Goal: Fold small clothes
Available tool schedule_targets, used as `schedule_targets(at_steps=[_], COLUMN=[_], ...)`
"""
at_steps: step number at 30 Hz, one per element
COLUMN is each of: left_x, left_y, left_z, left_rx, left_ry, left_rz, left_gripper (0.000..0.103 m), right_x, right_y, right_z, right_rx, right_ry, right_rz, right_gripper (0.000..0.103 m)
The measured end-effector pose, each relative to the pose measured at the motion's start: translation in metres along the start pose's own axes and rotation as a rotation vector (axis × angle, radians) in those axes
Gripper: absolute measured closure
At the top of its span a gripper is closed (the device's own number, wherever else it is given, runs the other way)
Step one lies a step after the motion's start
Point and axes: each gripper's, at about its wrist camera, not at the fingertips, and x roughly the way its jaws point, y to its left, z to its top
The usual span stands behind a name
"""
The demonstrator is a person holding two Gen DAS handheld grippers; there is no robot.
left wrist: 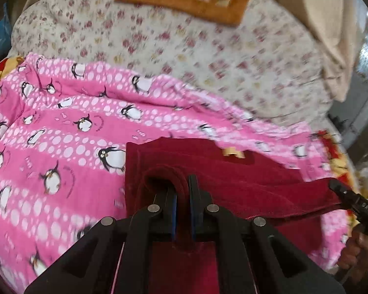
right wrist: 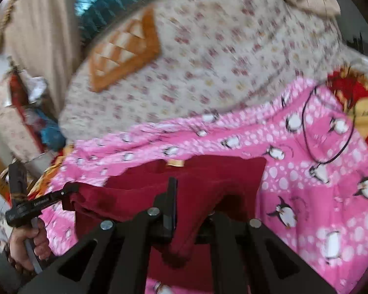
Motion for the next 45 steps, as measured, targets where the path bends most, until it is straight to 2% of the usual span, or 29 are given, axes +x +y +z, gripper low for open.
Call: schedule_targets(at_steps=[4, 7, 12, 15, 17, 20, 22, 24, 27, 32, 40, 45], left_x=[0.047, 0.070, 0.092, 0.096, 0.097, 0.096, 0.095, 0.093, 0.092, 0.092, 0.093, 0.093], left_y=[0.010, 0.016, 0.012, 0.003, 0.000, 0.000, 0.003, 0.006, 0.005, -0.002, 0.001, 0.001], left_z=[0.004, 0.009, 0.009, 0.008, 0.007, 0.007, 0.006, 0.005, 0.004, 0.001, 0.002, 0.002], left_rx=[-0.034, -0.056, -0.027, 0.028, 0.057, 0.065, 0.048, 0.031, 0.028, 0.064, 0.054, 0.058], left_ry=[0.060, 0.089, 0.093, 0.083, 0.072, 0.066, 0.062, 0.059, 0.052, 0.038, 0.031, 0.029], left_rz=[0.041, 0.058, 0.088, 0.127, 0.137, 0.138, 0.119, 0.099, 0.094, 0.130, 0.120, 0.124], left_gripper=[0.103, 0.103, 0.103, 0.101, 0.097, 0.096, 0.095, 0.094, 0.093, 0.093, 0.092, 0.092], right_x=[0.055, 0.083, 0.106, 0.110, 0.113, 0.109, 0.103, 0.099, 0.099, 0.099, 0.103, 0.103], right_y=[-0.022, -0.036, -0.061, -0.059, -0.058, -0.062, -0.064, -0.063, -0.057, -0.049, -0.036, -0.033], right_z=[0.002, 0.002, -0.006, -0.004, -0.003, -0.003, -0.005, -0.007, -0.009, -0.009, -0.010, -0.011], right_rx=[0.087, 0.107, 0.184, 0.155, 0.143, 0.178, 0.196, 0.190, 0.155, 0.111, 0.034, 0.021], right_ry=[0.055, 0.068, 0.068, 0.076, 0.080, 0.072, 0.058, 0.046, 0.051, 0.060, 0.077, 0.076], right_rz=[-0.067, -0.108, -0.090, -0.097, -0.084, -0.032, 0.038, 0.067, 0.050, 0.031, 0.007, 0.006], right_gripper=[0.098, 0.097, 0.099, 0.098, 0.094, 0.089, 0.071, 0.062, 0.061, 0.055, 0.039, 0.036])
